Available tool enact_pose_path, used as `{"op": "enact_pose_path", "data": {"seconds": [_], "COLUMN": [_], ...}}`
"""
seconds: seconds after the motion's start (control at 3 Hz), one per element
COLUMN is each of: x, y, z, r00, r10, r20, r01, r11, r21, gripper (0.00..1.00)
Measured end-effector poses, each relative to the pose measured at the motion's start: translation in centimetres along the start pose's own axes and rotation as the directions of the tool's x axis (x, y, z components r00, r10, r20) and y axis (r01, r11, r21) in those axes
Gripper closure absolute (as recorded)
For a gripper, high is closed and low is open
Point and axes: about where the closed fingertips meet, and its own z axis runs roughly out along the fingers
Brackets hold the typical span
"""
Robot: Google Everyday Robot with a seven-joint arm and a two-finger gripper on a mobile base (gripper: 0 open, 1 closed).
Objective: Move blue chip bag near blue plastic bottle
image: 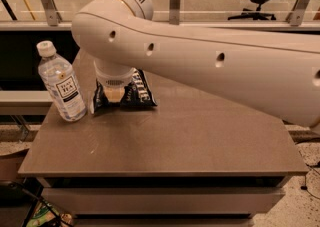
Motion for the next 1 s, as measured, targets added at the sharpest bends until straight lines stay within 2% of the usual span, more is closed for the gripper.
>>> {"op": "enact_pose_path", "data": {"seconds": [0.67,1.0], "x": [-0.01,-0.01], "y": [0.09,0.14], "z": [0.01,0.02], "r00": [1.000,1.000], "r10": [-0.002,-0.003], "r20": [-0.001,-0.002], "r01": [0.002,0.003], "r11": [1.0000,1.0000], "r21": [-0.001,-0.001], "gripper": [0.12,0.00]}}
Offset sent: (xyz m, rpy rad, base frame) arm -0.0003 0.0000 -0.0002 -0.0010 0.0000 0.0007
